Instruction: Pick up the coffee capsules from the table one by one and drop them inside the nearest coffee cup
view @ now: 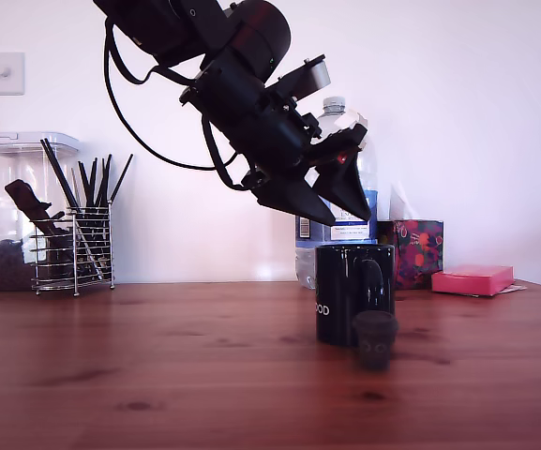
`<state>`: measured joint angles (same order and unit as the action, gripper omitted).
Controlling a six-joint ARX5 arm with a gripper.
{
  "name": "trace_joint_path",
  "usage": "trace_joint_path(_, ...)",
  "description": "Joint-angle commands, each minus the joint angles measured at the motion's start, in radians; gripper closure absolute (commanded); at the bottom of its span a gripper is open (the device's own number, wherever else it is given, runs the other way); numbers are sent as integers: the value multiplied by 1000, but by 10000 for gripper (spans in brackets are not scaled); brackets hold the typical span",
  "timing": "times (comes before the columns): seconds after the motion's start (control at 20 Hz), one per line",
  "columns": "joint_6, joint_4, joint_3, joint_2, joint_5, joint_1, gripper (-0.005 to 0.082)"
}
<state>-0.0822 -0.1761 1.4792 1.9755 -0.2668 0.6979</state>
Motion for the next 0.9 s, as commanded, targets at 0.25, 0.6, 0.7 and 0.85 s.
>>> trace_joint_path(0.25, -26, -50, -5, -80, 34, 72, 790)
trace_joint_path(0.6, -49, -33, -89, -121, 14, 105, 790)
trace_joint_path(0.7, -49, 26, -162, -179, 13, 105, 790)
trace_joint_path(0.85, -45, 135, -321, -297, 13, 105, 790)
